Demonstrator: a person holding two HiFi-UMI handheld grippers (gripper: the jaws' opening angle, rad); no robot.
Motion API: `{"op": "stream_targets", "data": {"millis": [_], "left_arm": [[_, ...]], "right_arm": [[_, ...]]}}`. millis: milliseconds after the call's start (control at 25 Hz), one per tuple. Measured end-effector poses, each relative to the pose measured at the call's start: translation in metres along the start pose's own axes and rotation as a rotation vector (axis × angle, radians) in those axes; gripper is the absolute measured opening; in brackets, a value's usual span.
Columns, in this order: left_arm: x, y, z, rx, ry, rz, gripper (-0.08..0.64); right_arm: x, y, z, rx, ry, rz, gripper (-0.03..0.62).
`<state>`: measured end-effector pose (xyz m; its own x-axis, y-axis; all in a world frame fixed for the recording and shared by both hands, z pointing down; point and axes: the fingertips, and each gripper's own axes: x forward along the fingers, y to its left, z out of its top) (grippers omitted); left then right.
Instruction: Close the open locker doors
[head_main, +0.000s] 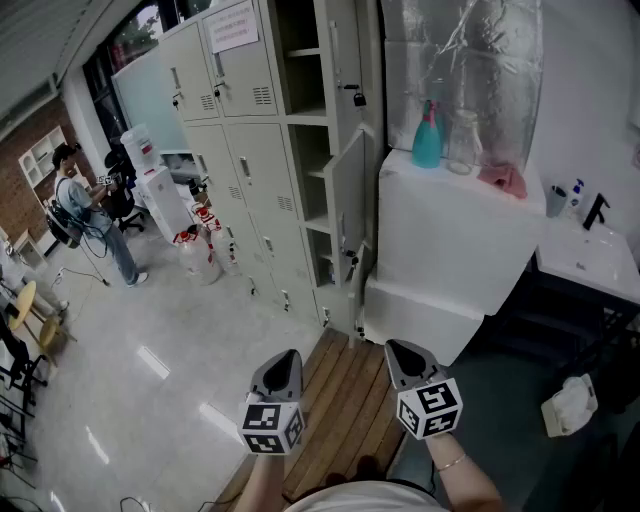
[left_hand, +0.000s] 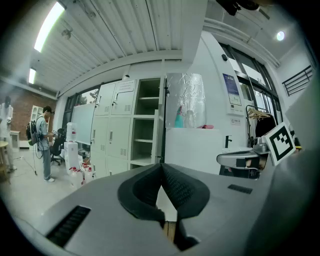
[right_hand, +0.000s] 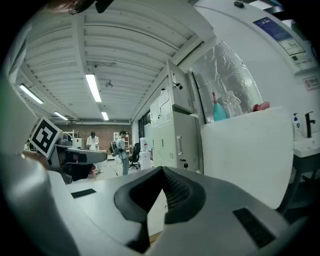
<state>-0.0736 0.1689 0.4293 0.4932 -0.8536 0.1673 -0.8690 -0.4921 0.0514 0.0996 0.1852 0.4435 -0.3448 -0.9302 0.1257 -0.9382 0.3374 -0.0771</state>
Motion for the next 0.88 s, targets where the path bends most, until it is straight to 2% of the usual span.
{"op": "stream_targets", "data": {"millis": [200,320,560,880], "left_arm": [[0.01,-0.004,0.001,-0.003,-0.001,0.007,0.02],[0.015,-0.005,0.004,0.012,-0.001,0.007,0.02],[0.026,-0.009,0.051,0.058,-0.085,0.011,0.02],[0.044,-0.017,0.133,0.122,-0.207,0.006,0.021]], "right_arm": [[0.002,-0.012,0.004,0.011,-0.005,0.005,0.002],[0.003,-0.017,0.019,0.042,-0.052,0.004,0.003],[0.011,-0.033,0.097,-0.032,-0.185,0.033,0.005],[0.02,-0.045,0.202,-0.075,-0.35,0.085,0.054]]}}
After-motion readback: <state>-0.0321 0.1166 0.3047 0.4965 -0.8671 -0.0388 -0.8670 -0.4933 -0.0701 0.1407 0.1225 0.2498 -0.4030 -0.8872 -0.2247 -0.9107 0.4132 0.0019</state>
